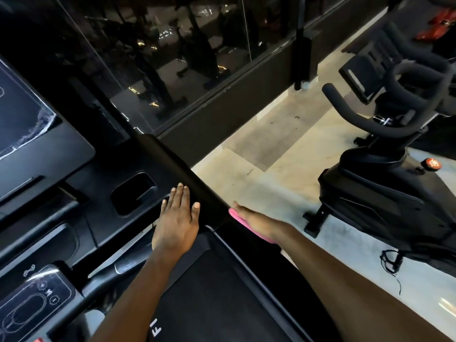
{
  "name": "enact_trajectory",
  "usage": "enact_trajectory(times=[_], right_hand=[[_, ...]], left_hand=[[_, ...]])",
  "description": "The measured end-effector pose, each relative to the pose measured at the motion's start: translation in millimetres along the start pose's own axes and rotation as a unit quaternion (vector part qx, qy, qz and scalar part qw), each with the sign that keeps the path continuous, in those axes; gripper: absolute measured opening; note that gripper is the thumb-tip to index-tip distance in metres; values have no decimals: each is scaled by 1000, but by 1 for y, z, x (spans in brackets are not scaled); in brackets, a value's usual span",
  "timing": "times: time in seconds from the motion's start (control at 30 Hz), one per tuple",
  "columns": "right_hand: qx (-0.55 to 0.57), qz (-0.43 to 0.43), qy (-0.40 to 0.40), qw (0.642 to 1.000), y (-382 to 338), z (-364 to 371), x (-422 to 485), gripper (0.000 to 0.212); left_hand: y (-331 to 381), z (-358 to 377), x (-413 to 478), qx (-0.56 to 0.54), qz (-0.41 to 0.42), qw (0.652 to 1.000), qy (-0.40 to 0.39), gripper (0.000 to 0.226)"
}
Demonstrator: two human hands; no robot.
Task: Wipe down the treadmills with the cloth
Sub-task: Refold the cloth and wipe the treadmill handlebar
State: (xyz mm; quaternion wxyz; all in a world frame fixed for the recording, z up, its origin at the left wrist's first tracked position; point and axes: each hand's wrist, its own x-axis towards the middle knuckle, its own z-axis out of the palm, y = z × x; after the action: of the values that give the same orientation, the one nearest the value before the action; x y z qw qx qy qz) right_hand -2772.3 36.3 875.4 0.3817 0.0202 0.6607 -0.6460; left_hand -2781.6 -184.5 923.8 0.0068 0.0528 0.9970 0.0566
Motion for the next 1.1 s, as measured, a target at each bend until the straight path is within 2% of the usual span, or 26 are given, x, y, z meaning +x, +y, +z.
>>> enact_trajectory(times=[0.13,0.3,0.43,0.53,0.7,0.87,1.1], right_hand=[[27,26,-16,999,3,-7,14,66],[-26,-9,-11,1000,-65,7,92,66],[43,-20,-37,998,-93,10,128,62],[23,-27,-37,999,-73,6,105,64],[7,4,-18,1000,-2,-5,9,64],[69,21,33,997,18,0,-35,58],[16,-44,14,999,-74,16,88,59]], left_hand=[[7,-1,1,14,-11,999,34,61],[11,1,0,20,-13,999,44,61],[10,2,1,32,-8,998,52,60],[10,2,2,37,-10,998,54,61],[12,3,0,36,-19,997,59,58],[15,3,-2,34,-23,997,60,59],[11,10,-1,41,-21,996,75,59]])
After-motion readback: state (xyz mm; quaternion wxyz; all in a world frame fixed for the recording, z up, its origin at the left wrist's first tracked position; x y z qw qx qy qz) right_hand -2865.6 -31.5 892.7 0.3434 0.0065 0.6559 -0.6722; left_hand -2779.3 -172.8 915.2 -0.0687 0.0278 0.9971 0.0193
